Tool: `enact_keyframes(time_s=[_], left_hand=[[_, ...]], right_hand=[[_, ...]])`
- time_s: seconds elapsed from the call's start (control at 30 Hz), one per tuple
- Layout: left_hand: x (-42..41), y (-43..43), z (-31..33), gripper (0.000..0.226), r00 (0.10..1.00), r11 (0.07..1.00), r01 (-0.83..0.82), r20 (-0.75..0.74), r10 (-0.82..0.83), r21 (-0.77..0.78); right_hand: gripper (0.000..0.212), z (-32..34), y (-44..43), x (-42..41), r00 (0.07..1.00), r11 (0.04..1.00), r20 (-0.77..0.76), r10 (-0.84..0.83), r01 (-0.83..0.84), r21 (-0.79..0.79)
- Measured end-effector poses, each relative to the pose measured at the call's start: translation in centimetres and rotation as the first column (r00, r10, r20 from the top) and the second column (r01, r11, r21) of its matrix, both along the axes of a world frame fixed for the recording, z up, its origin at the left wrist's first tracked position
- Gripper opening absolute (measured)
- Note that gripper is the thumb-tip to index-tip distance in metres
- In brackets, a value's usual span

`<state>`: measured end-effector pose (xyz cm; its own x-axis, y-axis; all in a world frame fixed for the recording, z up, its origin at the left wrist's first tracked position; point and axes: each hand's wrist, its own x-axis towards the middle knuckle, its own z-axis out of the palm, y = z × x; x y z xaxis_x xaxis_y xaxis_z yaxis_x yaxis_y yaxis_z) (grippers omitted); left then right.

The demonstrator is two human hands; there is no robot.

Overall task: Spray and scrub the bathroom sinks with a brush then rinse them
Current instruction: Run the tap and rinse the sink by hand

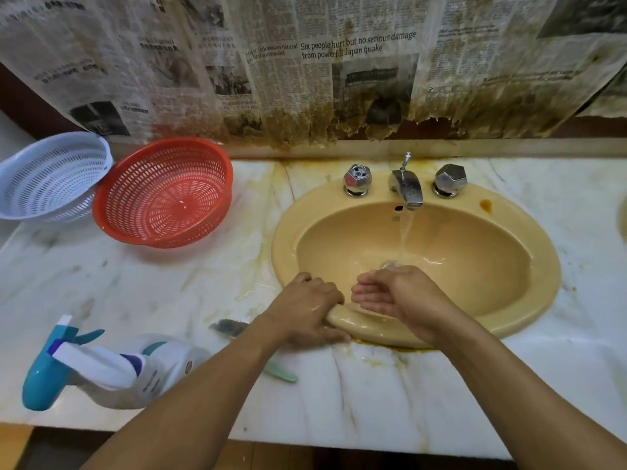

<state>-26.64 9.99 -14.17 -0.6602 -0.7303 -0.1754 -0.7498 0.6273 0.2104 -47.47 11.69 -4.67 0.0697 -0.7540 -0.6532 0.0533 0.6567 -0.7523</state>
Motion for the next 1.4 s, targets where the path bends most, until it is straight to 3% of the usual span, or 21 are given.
enact_keyframes(time_s=[0.17,0.3,0.47,0.67,0.8,1.0,1.23,1.4], left_hand=[[0.3,-0.9,0.1,0.084,1.000,0.999,-0.006,-0.006,0.006,0.053],[0.1,-1.8,0.0,0.088,0.999,0.998,-0.002,0.036,0.000,0.058],[0.0,-2.1,-0.5,0.091,0.998,0.999,-0.015,0.055,0.014,0.031],[-0.3,-2.6,-0.8,0.091,0.994,1.000,0.002,0.105,-0.004,0.018],[-0.4,-2.7,-0.7,0.090,0.993,1.000,0.023,0.113,-0.023,0.002],[-0.6,-2.4,0.0,0.088,0.989,0.999,0.033,0.145,-0.033,0.005],[-1.1,-1.1,0.4,0.087,0.984,0.999,0.037,0.173,-0.036,0.000],[-6.8,3.7,-0.3,0.064,0.999,0.994,-0.048,0.003,0.048,-0.099]], right_hand=[[0.032,-2.7,-1.6,-2.8,0.936,0.941,0.109,-0.334,0.337,-0.014],[0.039,-4.9,-5.0,-4.4,0.761,0.832,0.342,-0.552,0.532,0.159],[0.040,-6.5,-9.8,-4.7,0.499,0.683,0.488,-0.716,0.648,0.338],[0.028,-7.4,-12.0,-4.7,0.368,0.605,0.527,-0.766,0.691,0.397],[0.021,-6.7,-10.9,-5.2,0.402,0.670,0.575,-0.713,0.633,0.388],[0.025,-2.8,-6.9,-5.5,0.582,0.811,0.575,-0.575,0.500,0.305],[0.034,0.1,-0.9,-5.2,0.792,0.906,0.448,-0.415,0.318,0.278],[0.031,1.0,2.7,-5.4,0.937,0.960,0.247,-0.246,0.200,0.196]])
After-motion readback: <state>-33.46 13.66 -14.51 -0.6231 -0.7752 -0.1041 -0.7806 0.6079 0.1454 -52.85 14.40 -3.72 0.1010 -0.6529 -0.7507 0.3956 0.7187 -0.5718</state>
